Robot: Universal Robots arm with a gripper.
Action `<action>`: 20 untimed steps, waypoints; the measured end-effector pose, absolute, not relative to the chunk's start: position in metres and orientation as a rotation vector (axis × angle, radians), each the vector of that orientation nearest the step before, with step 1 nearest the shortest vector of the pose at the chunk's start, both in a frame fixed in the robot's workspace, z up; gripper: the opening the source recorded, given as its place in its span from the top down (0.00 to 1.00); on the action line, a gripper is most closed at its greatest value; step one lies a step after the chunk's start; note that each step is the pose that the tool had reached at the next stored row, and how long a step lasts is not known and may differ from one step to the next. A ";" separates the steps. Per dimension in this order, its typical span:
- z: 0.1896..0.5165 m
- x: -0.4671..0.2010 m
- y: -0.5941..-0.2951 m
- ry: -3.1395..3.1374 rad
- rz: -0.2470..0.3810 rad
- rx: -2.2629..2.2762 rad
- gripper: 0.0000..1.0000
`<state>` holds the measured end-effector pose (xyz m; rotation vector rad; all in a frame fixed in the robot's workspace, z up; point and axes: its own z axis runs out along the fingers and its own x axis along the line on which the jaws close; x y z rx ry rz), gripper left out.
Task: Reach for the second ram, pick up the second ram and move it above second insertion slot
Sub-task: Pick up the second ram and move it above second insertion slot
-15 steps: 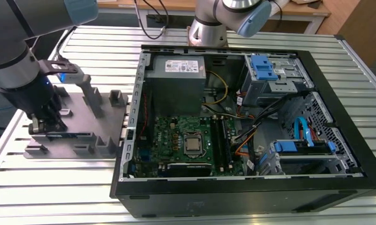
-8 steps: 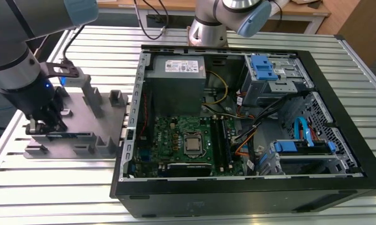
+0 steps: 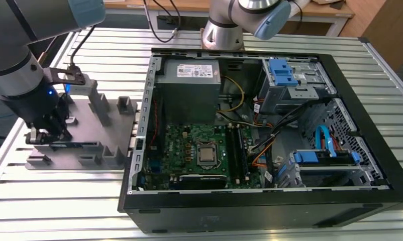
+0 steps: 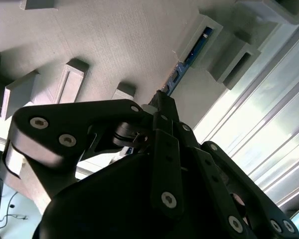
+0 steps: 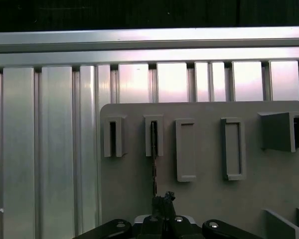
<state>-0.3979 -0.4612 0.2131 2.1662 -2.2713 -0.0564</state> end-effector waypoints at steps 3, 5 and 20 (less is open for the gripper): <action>0.213 -0.398 -0.461 -2.271 -0.056 2.166 0.89; 0.213 -0.398 -0.461 -2.272 -0.056 2.166 0.89; 0.212 -0.398 -0.462 -2.226 -0.056 2.211 0.64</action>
